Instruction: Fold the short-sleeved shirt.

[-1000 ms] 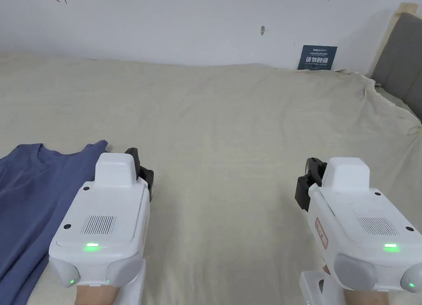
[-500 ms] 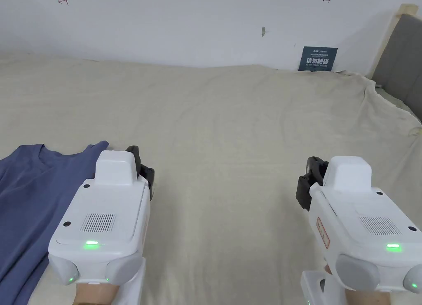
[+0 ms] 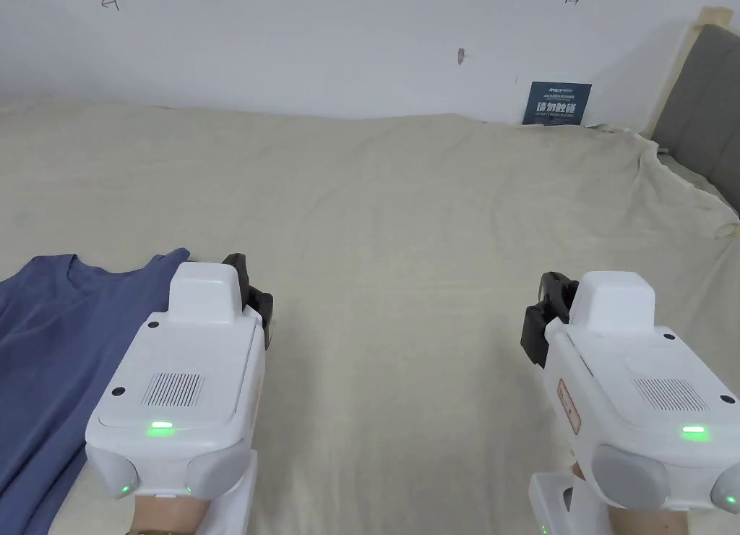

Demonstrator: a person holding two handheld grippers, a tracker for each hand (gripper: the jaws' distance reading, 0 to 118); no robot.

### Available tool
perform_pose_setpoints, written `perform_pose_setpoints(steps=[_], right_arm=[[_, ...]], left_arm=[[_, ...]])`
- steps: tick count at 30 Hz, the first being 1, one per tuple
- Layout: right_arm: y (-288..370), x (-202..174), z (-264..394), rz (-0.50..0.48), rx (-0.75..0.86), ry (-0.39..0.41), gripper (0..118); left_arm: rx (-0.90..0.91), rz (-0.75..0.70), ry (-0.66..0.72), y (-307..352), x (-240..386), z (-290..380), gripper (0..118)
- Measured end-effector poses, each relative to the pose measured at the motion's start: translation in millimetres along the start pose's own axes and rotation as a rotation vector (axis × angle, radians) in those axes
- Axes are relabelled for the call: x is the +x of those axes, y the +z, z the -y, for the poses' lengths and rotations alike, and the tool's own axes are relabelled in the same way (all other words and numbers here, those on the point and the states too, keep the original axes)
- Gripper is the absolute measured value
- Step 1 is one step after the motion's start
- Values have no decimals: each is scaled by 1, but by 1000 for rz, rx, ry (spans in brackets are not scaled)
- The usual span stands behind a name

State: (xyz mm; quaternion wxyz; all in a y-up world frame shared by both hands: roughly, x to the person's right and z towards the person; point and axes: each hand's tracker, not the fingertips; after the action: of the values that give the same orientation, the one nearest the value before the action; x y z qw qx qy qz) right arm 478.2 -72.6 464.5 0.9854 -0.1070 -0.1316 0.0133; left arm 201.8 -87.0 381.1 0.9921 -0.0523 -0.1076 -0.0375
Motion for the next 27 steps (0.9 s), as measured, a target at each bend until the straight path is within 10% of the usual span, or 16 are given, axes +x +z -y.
perform_pose_setpoints(steps=[13, 27], right_arm=[[-5, -14, -7, -35, 6, 15, 0], [-24, -117, -18, -313, 23, 63, 0]], left_arm=[[10, -54, 11, 2, -21, 1, 0], [-8, -345, 30, 51, -117, 11, 0]])
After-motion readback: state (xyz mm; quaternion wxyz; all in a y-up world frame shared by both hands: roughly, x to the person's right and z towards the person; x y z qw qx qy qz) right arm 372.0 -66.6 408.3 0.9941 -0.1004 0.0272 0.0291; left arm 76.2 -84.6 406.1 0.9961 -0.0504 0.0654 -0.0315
